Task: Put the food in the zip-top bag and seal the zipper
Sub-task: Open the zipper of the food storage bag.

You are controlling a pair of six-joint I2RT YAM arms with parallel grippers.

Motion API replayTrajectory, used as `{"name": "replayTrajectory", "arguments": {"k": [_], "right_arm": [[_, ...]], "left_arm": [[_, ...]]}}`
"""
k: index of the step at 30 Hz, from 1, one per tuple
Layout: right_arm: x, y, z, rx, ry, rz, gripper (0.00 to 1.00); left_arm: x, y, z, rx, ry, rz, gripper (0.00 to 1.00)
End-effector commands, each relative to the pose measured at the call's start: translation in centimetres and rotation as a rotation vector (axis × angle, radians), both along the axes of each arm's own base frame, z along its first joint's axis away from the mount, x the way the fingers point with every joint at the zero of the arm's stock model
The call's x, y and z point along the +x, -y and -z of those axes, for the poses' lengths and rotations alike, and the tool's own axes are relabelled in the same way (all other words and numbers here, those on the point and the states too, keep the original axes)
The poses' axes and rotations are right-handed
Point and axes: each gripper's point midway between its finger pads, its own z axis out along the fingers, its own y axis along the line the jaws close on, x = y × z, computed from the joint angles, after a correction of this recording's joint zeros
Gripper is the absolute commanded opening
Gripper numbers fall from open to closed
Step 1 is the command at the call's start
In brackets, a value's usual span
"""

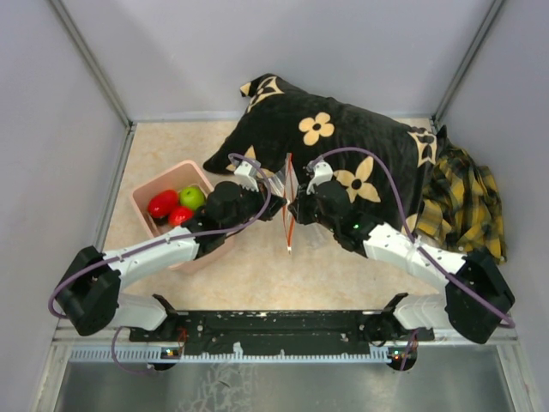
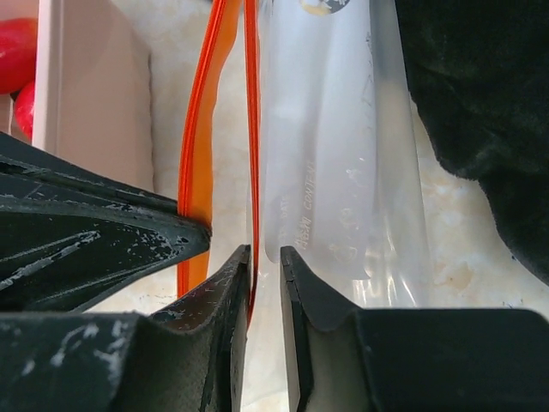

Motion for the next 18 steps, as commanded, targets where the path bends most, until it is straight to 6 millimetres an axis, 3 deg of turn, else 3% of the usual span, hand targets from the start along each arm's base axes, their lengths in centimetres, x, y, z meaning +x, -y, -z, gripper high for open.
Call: {"name": "replayTrajectory", "arguments": {"k": [1,3,7,11,18], "right_arm": [[1.0,-2.0,-3.3,0.064,0.067,-0.024,0.22],[1.4,-1.5,-3.1,0.032,0.068,0.001,0.2],[2.1,0.6,-4.3,-0.049,0.109,0.075,0.0],[2.3,2.6,-6.5,-0.16,0.156,0.1,0.0],[3.1,6.4,-10.6,-0.349,0.24,0.189,0.0]], "left_arm": [[0.2,0.4,-2.2,-0.043,0.038,-0.011,0.0],[0.2,0.3,-2.1,-0.032,0.039,-0.016,0.0],[0.6,-0.8,-1.4,0.03,0.034,-0.063,0.0],[0.9,-2.9,-1.2,0.126,0.041,-0.129,0.0],[1.1,-6.2,-4.4,0.216,0.111,-0.228,0.0]]}}
